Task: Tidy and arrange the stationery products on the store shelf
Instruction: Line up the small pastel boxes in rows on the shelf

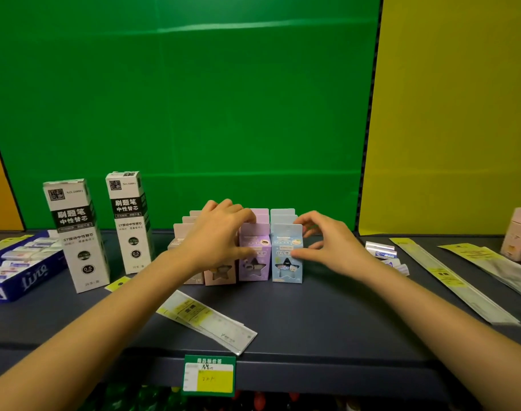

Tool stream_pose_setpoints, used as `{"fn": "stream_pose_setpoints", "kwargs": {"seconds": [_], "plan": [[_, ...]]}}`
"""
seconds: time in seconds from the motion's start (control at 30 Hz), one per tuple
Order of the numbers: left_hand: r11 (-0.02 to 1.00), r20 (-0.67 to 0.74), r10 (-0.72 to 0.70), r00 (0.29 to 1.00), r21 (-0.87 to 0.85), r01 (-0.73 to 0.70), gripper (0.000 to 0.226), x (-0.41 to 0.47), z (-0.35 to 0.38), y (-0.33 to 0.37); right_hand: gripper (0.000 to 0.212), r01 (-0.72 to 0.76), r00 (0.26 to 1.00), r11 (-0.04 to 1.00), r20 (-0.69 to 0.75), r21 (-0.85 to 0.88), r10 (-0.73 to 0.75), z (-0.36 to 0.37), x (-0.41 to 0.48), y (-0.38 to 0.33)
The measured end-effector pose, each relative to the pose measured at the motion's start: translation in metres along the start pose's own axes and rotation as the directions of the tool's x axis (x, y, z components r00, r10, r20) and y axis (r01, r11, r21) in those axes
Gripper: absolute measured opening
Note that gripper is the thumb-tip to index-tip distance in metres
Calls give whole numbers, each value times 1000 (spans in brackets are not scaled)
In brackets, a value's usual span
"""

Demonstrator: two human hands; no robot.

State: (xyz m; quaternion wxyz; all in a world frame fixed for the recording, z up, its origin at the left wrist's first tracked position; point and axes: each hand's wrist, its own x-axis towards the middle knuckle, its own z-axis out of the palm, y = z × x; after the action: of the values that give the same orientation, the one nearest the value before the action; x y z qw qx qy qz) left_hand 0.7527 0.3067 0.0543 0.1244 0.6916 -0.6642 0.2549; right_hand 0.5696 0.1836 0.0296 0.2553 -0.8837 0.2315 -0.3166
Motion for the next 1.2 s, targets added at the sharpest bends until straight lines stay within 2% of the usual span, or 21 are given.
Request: {"fn": "stream_pose_setpoints", "kwargs": {"seconds": [0.17,0.27,0.47,0.57,0.67,0.73,0.83,0.93,1.0,1.03,1.07,1.13,1.17,1.2], "plan": [[999,-33,5,999,-50,-7,50,-3,5,-6,55,43,997,982,-48,-182,-52,4,1,6],[997,-56,-20,998,-81,16,49,-4,10,-6,58,49,995,976,-77,-211,-66,6,1,7],[993,-58,-35,998,-117,28,55,-7,15,-8,61,24,996,992,-80,-123,-34,11,-2,8],[988,-91,-46,995,-153,32,79,-15,12,-11,68,20,997,998,-78,-62,-25,12,-5,7],[949,-191,-179,965,-291,118,91,-31,4,-22,78,-31,996,998,-78,46,34,17,-6,7],[884,-195,-318,928,-414,216,98,-45,1,-33,84,-106,991,978,-59,179,119,20,-6,8],[714,-22,-494,869,-581,391,112,-62,5,-47,97,-234,972,910,57,342,229,24,-5,11],[522,223,-529,818,-674,522,138,-74,14,-57,114,-321,947,862,161,392,279,30,-3,11],[443,316,-507,802,-703,557,159,-78,21,-63,132,-352,934,840,211,413,288,35,-3,8],[408,351,-490,798,-717,565,162,-78,26,-65,136,-361,930,831,230,424,287,37,-2,8],[379,377,-468,799,-732,567,162,-78,30,-67,130,-371,925,824,245,427,290,39,-1,10],[334,397,-418,817,-769,545,157,-76,36,-67,86,-363,929,821,244,441,279,43,0,11],[319,395,-398,828,-787,528,153,-75,38,-68,72,-353,932,821,248,449,265,44,1,10],[305,393,-380,837,-801,515,149,-74,40,-68,69,-343,936,821,242,456,256,45,0,9]]}}
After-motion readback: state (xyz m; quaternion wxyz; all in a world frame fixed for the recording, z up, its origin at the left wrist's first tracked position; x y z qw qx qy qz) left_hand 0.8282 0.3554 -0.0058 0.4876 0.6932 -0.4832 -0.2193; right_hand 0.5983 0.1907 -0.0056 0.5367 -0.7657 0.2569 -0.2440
